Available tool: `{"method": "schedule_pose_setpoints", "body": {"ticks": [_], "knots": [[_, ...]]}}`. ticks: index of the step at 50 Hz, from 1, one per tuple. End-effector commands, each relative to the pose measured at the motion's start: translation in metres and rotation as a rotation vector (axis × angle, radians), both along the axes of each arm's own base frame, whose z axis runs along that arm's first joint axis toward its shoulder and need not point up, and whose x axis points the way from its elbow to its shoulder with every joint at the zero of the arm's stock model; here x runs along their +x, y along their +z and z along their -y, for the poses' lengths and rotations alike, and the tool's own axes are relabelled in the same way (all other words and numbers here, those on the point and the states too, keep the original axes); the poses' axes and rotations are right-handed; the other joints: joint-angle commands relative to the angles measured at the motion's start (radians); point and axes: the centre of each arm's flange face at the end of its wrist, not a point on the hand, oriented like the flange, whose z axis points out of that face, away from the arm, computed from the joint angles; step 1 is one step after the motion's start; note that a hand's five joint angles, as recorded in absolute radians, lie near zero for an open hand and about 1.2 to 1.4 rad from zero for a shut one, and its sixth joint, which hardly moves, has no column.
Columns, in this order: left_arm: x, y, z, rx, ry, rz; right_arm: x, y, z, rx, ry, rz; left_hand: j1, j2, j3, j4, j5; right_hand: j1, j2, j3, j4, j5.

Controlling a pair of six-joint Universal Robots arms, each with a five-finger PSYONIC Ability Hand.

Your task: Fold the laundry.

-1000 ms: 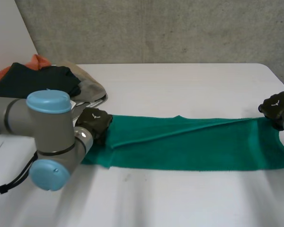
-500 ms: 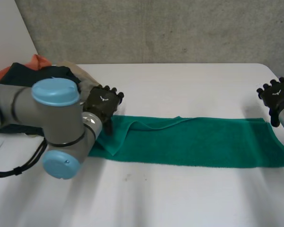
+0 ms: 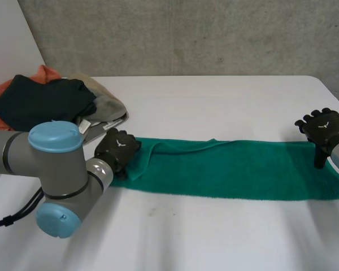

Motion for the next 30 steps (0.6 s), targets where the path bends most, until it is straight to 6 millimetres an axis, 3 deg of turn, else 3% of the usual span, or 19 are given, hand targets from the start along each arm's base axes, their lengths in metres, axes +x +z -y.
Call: {"method": "schedule_pose_setpoints", "body": {"ticks": [1,8,18,22,24,26,27,30], "knots": [[0.001,0.003,0.014,-0.055,0.018,-0.030,0.000,-0.002,-0.002,0.010,0.000,0.001,0.338,0.356,0.357,0.355,0.358,-0.062,-0.041,-0.037,-0.037,-0.045],[-0.002,0.008,0.028,-0.095,0.016,-0.058,0.000,-0.005,-0.004,0.020,0.002,0.001,0.781,0.799,0.800,0.798,0.801,-0.062,-0.041,-0.037,-0.037,-0.045],[-0.009,0.002,0.073,-0.156,0.060,-0.090,0.001,-0.008,-0.007,0.033,0.004,0.001,0.782,0.799,0.800,0.798,0.801,-0.062,-0.041,-0.037,-0.037,-0.045],[0.003,-0.006,0.097,-0.173,0.186,-0.081,0.000,-0.009,-0.008,0.038,-0.001,0.001,0.782,0.799,0.800,0.798,0.801,-0.062,-0.041,-0.037,-0.037,-0.045],[0.009,-0.006,0.102,-0.182,0.254,-0.071,0.000,-0.010,-0.009,0.041,-0.003,0.003,0.610,0.628,0.628,0.627,0.630,-0.062,-0.041,-0.037,-0.037,-0.045],[0.007,-0.007,0.097,-0.178,0.256,-0.058,-0.001,-0.011,-0.011,0.051,-0.008,0.013,-0.171,-0.153,-0.153,-0.154,-0.151,-0.062,-0.041,-0.037,-0.037,-0.045],[0.007,-0.007,0.095,-0.176,0.253,-0.056,-0.001,-0.011,-0.011,0.054,-0.010,0.013,-0.326,-0.308,-0.308,-0.310,-0.306,-0.062,-0.041,-0.037,-0.037,-0.045],[0.001,-0.004,0.082,-0.166,0.229,-0.060,-0.002,-0.009,-0.017,0.075,-0.012,0.015,-0.413,-0.395,-0.394,-0.396,-0.393,-0.062,-0.041,-0.037,-0.037,-0.045]]}}
